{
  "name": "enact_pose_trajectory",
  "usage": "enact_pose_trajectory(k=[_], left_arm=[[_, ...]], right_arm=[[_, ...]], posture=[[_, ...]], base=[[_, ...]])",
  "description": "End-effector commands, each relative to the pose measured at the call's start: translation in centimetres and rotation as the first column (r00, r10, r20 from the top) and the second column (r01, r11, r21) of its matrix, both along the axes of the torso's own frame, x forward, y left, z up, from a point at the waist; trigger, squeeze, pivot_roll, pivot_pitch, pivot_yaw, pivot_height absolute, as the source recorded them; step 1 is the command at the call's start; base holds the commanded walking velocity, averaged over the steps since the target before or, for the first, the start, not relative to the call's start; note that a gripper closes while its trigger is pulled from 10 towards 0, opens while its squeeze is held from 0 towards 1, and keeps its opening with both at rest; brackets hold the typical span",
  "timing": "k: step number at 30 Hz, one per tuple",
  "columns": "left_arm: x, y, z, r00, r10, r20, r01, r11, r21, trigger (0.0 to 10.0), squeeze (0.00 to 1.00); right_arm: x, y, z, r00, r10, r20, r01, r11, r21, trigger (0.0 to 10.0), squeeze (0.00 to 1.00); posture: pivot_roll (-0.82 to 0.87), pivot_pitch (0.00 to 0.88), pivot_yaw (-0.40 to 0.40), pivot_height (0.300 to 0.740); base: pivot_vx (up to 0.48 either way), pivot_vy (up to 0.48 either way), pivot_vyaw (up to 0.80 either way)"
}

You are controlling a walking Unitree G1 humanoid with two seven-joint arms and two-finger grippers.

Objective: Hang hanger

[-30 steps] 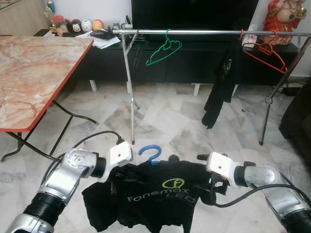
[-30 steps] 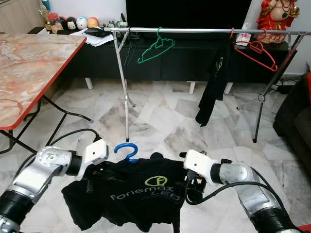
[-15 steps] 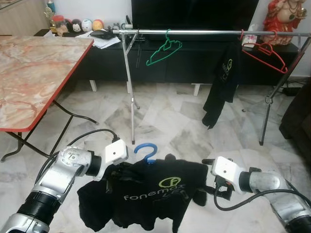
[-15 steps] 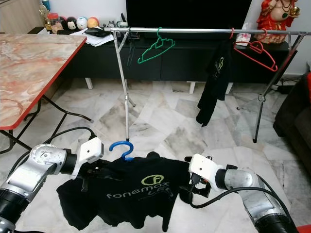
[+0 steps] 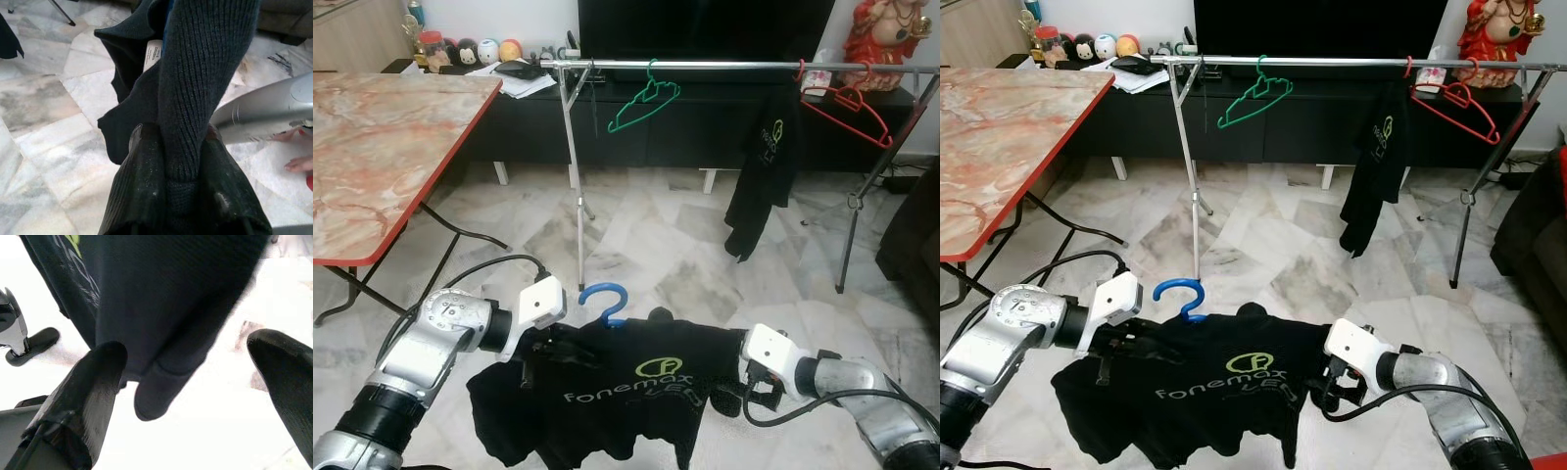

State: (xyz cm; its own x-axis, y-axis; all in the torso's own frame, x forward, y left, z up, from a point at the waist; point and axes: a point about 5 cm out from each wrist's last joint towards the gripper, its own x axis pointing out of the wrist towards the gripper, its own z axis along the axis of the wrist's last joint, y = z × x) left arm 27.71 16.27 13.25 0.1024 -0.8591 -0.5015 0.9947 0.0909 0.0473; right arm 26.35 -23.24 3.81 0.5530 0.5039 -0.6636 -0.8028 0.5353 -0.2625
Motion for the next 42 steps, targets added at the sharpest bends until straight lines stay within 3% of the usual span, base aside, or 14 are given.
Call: enact_pose_trajectory(k=[1,32,33,36,42], left_arm=[[-0.1,0.1,0.7,1.000,-0.009,0.019,0.009,1.000,-0.019,0.0,0.00],[-0.1,0.0,0.7,1.000,-0.008,0.018,0.009,1.000,-0.019,0.0,0.00],[-0.2,-0.5,0.7,1.000,-0.019,0.009,0.019,0.999,-0.040,0.0,0.00],[-0.3,-1.3,0.8,0.999,-0.035,-0.002,0.035,0.997,-0.070,0.0,0.00],[-0.3,-1.3,0.7,1.000,-0.026,-0.002,0.026,0.997,-0.076,0.0,0.00]], right_arm=[[0.4,0.2,0.3,1.000,-0.005,0.027,0.005,1.000,0.016,2.0,0.00],[0.5,0.2,0.3,1.000,-0.006,0.029,0.006,1.000,0.023,2.0,0.00],[0.6,1.2,0.1,1.000,0.005,0.011,-0.006,0.996,0.085,0.0,0.00],[0.6,2.5,-0.1,0.999,0.036,-0.019,-0.032,0.986,0.163,0.0,0.00],[0.7,2.6,0.1,0.999,0.040,-0.014,-0.037,0.985,0.170,0.0,0.00]], posture=[[-0.07,0.000,-0.031,0.740],[-0.07,0.000,-0.031,0.740],[-0.06,0.000,-0.038,0.740],[-0.06,0.000,-0.039,0.740],[-0.06,0.000,-0.041,0.740]], base=[[0.000,0.000,0.00],[0.000,0.000,0.00],[0.000,0.000,0.00],[0.000,0.000,0.00],[0.000,0.000,0.00]])
